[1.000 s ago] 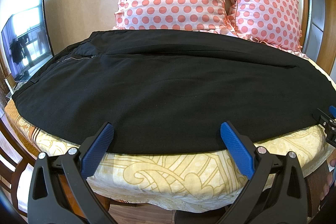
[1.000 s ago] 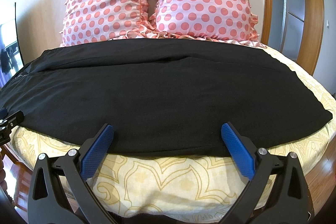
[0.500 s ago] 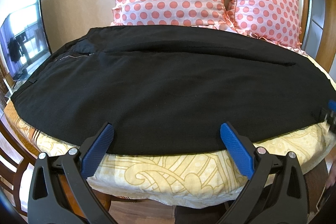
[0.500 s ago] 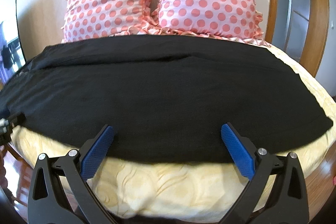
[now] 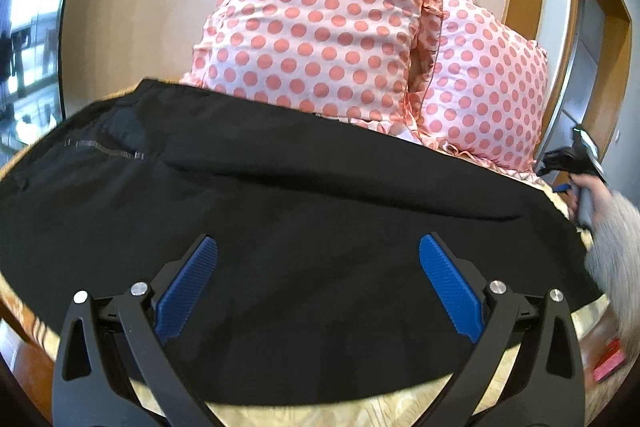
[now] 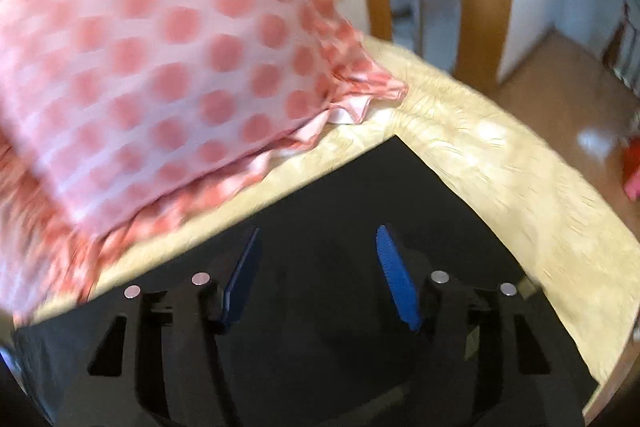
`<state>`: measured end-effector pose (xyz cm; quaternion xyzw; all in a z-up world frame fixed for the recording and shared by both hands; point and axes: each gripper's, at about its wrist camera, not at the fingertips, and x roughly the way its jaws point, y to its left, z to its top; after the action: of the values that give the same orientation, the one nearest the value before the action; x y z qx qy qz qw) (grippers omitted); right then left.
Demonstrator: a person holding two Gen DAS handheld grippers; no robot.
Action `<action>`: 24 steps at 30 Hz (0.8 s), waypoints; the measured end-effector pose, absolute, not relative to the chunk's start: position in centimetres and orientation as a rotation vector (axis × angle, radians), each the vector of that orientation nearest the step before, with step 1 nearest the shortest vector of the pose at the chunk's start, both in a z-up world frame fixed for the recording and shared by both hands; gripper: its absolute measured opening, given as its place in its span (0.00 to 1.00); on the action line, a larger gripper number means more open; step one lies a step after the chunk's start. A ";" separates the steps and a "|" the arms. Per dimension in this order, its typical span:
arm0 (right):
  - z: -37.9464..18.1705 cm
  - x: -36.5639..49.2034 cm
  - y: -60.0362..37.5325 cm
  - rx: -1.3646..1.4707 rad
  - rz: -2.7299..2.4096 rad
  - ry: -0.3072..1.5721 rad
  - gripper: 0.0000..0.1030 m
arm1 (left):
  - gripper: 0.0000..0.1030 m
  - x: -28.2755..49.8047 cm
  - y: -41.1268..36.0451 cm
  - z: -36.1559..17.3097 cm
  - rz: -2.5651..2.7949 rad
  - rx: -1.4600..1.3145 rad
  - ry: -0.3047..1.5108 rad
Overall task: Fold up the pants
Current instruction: 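Grasp the trouser leg end with the right tool and lift it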
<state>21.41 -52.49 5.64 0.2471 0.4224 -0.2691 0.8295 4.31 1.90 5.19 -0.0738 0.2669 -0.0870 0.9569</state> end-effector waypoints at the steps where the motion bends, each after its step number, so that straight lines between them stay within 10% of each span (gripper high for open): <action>1: 4.8 22.9 -53.6 0.543 -0.615 0.925 0.51 | 0.98 4.7 1.7 5.1 -0.173 -0.134 0.543; 9: 1.1 28.3 -55.6 0.458 -0.802 1.027 0.44 | 0.98 7.3 1.1 3.8 -0.200 -0.105 0.607; 14: 1.1 24.7 -56.2 0.483 -0.729 0.925 0.02 | 0.98 7.3 1.4 3.6 -0.206 -0.122 0.601; 24: 6.5 7.5 -55.0 0.808 -0.343 0.477 0.02 | 0.98 6.1 4.3 4.7 -0.199 -0.236 0.557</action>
<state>7.46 -54.97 6.50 0.3872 0.2285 -0.1645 0.8779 6.14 4.31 4.72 -0.1162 0.2739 -0.0976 0.9497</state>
